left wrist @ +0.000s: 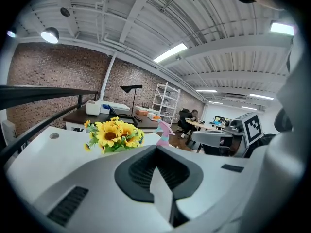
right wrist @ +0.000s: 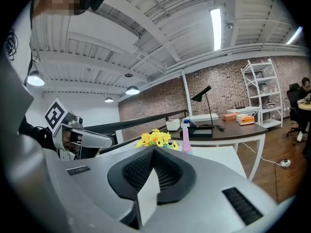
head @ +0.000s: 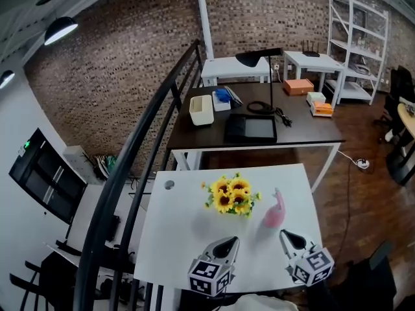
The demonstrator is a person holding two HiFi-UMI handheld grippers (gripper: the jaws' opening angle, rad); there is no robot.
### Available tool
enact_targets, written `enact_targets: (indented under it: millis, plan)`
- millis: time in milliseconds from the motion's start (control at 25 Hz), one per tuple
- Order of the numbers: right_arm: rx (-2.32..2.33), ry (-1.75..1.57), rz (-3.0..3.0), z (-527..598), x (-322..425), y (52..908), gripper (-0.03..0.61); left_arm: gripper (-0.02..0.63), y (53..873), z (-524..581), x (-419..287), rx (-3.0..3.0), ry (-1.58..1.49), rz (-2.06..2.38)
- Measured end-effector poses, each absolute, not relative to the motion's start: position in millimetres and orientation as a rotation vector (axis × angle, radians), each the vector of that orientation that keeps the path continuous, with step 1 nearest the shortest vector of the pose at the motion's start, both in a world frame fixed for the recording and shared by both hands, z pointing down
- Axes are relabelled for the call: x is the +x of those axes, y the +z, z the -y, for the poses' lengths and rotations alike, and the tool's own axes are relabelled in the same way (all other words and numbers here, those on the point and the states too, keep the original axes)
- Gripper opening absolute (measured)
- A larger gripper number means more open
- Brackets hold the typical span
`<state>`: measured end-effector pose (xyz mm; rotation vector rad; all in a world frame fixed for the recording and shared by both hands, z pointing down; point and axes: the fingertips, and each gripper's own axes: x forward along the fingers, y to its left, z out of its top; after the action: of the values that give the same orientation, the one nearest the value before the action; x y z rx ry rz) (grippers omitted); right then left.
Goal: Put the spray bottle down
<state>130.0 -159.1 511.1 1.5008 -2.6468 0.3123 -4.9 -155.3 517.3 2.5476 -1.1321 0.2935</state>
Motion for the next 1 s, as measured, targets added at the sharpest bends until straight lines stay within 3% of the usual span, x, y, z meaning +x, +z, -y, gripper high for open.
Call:
enact_targets:
  millis: [1000]
  plan:
    - [1.432, 0.385, 2.691, 151.4, 118.3, 503.0, 0.002, 0.015, 509.0, 146.9, -8.5, 2.546, 0.321, 1.155]
